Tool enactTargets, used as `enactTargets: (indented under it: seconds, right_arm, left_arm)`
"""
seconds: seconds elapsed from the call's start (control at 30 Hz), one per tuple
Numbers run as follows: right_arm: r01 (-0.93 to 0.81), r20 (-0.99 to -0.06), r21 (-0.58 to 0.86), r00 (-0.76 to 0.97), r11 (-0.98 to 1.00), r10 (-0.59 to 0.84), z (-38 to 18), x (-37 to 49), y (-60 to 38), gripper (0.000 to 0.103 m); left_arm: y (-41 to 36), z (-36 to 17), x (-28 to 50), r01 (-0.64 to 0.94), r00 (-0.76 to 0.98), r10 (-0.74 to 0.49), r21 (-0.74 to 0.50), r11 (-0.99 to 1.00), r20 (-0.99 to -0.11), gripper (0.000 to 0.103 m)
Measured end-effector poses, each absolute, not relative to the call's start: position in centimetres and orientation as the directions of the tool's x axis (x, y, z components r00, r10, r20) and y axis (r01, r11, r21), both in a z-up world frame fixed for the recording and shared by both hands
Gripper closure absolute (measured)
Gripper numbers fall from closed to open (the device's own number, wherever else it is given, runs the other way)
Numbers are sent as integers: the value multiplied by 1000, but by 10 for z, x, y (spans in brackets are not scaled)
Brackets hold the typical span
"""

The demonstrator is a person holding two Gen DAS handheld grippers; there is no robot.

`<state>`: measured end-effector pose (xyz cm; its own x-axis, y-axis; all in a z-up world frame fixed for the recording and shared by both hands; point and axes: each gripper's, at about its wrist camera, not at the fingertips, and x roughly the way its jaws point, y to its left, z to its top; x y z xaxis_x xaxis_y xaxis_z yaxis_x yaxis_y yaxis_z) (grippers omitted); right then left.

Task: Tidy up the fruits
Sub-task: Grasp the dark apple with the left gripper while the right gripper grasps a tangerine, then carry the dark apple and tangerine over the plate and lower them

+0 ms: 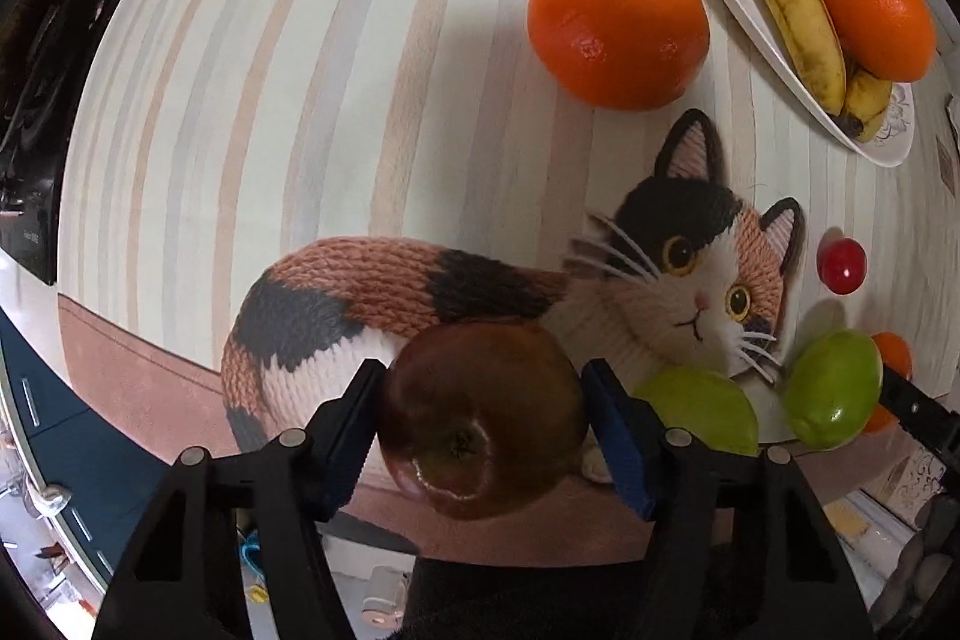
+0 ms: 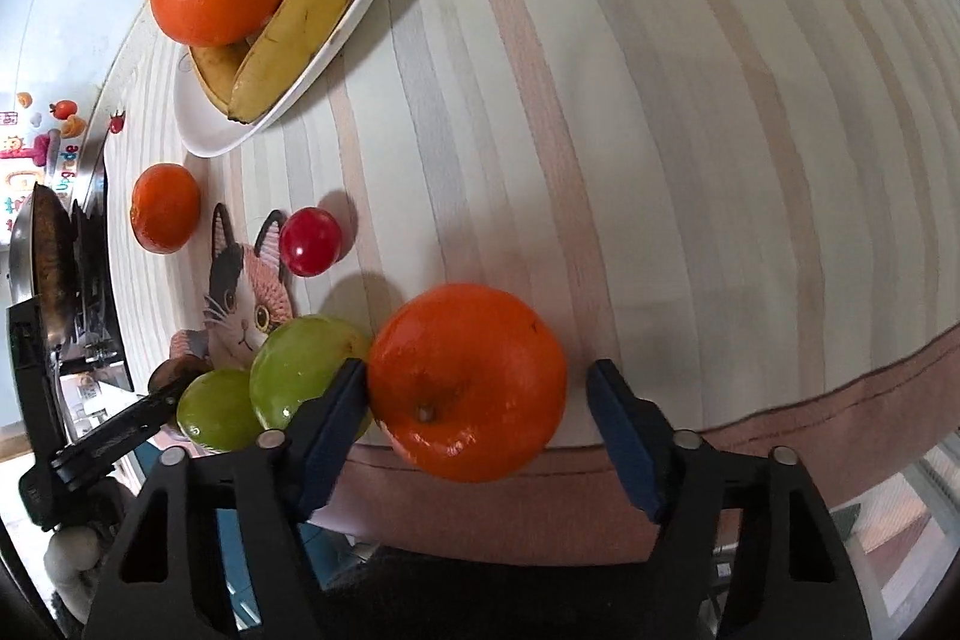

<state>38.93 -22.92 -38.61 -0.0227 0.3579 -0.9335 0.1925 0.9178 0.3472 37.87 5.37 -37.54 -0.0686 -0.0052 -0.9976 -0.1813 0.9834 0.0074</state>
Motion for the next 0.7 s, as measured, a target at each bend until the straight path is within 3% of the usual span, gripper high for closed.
enactTargets:
  seconds: [0.07, 0.27, 0.7]
  right_arm:
    - [169, -934, 350, -17, 921, 357, -385, 392, -226, 36]
    - [141, -941, 335, -6, 932, 339, -382, 395, -224, 36]
    - [93, -940, 342, 39, 935, 340, -362, 394, -225, 37]
  left_arm:
    - [52, -375, 377, -177, -56, -3, 7, 984, -998, 38]
    - [65, -392, 378, -223, -83, -64, -44, 974, -995, 39]
    - [65, -352, 374, -199, 18, -2, -6, 980, -1000, 40]
